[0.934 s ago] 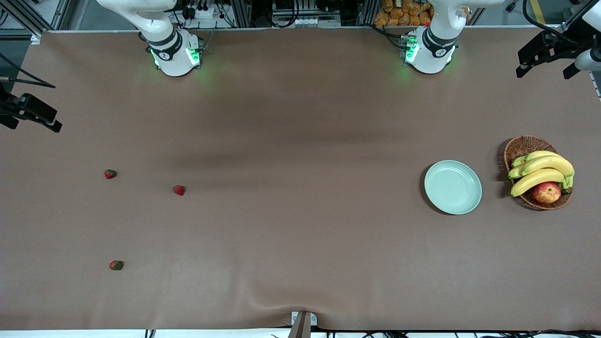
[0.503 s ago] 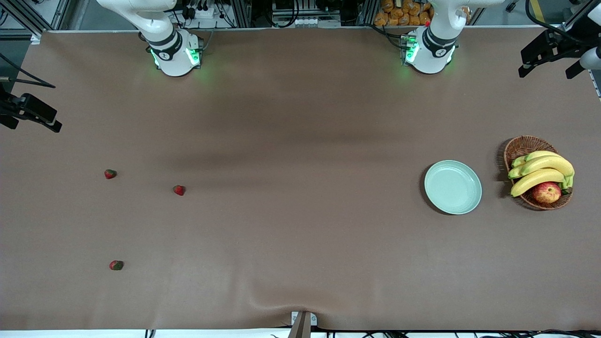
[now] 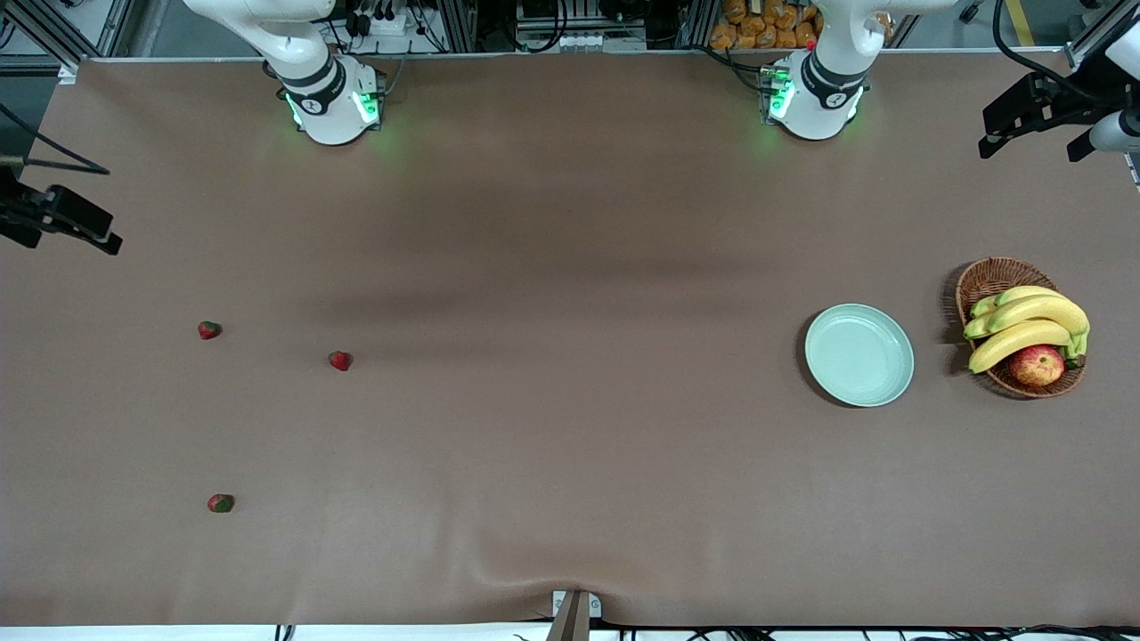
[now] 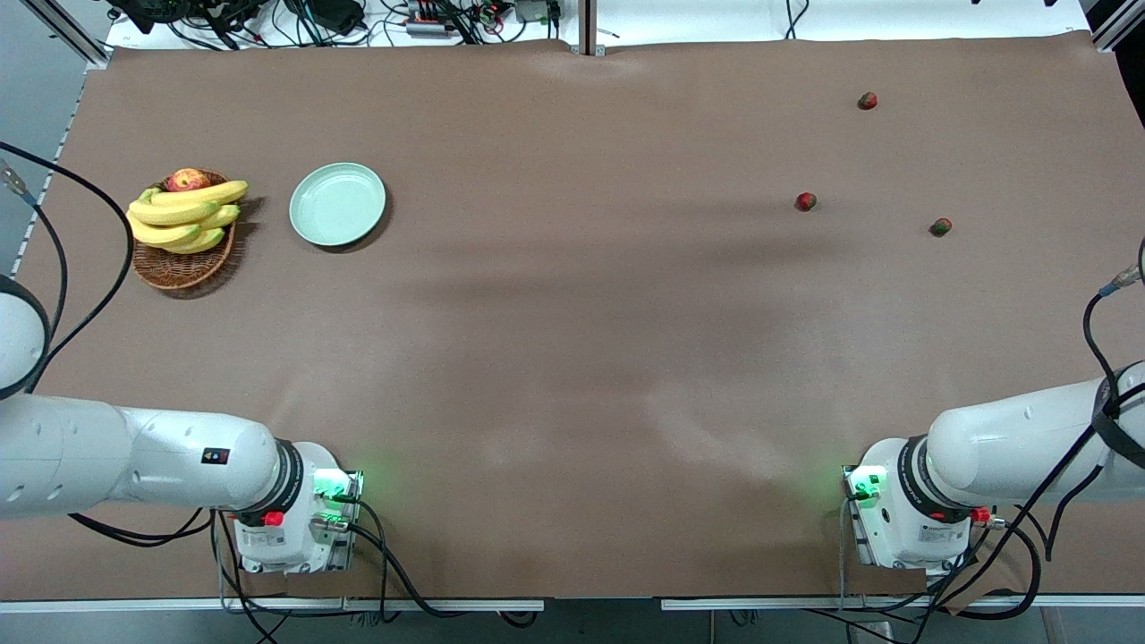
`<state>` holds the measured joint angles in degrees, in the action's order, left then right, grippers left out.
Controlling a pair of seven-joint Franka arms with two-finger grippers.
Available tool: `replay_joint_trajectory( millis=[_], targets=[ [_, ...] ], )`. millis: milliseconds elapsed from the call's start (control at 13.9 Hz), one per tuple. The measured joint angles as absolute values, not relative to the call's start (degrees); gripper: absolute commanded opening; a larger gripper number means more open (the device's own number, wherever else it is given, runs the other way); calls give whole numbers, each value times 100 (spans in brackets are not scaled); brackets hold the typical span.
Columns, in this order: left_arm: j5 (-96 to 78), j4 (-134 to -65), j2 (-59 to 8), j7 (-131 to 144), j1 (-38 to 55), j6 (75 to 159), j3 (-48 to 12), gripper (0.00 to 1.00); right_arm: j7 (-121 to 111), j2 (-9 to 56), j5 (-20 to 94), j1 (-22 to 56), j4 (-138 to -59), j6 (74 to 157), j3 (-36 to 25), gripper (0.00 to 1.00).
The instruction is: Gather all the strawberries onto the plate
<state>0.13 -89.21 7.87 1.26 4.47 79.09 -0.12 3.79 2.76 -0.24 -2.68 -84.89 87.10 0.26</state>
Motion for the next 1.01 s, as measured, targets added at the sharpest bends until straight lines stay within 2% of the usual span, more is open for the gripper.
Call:
replay_joint_trajectory(
  millis=[719,1006],
  targets=[
    [13,-8929,787,125,433,7870,-5,100,378,1072,-23,-454,-8561,8700,33,100],
    [13,-8949,787,128,432,7865,-3,100,385,1636,28,-448,-8637,9086,108,100]
  ],
)
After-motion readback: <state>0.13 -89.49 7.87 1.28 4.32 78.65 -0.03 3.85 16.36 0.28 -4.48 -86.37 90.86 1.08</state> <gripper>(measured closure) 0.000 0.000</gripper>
